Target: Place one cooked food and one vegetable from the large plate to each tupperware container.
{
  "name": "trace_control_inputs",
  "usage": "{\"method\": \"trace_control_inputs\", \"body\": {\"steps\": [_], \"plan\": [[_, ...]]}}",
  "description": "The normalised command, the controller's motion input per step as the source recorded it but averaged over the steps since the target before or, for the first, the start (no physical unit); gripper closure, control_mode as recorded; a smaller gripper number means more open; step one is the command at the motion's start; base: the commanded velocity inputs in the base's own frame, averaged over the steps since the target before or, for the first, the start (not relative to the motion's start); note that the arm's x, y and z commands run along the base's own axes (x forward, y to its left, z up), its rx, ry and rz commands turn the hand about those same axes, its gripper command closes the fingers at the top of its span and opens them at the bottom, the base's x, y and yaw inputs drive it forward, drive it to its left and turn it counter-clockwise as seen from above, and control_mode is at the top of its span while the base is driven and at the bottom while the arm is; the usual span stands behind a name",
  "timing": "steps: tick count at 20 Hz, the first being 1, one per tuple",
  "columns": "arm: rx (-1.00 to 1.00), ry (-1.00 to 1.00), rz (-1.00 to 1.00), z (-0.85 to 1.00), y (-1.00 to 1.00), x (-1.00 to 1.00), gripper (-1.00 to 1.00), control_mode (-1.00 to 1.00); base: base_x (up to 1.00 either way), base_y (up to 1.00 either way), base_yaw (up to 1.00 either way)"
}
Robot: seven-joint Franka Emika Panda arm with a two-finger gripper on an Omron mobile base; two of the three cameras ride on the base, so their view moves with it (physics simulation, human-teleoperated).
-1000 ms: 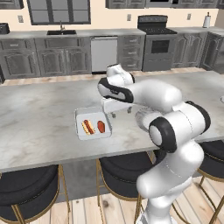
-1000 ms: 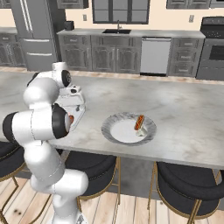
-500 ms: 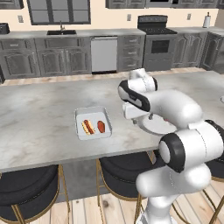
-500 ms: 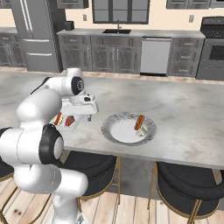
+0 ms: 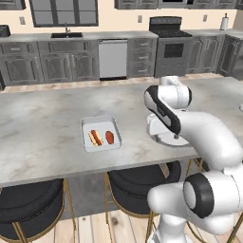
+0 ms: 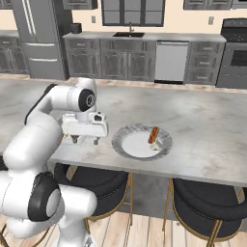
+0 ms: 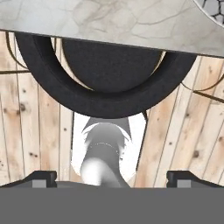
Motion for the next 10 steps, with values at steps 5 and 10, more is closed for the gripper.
{"method": "trace_control_inputs", "body": {"steps": [5, 10], "plan": [[0.01, -0.19, 0.00, 0.02, 0.00, -0.48, -1.00, -1.00, 0.00, 0.00, 0.00], [0.00, -0.02, 0.00, 0.01, 0.00, -0.07, -1.00, -1.00, 0.00, 0.00, 0.00]]}}
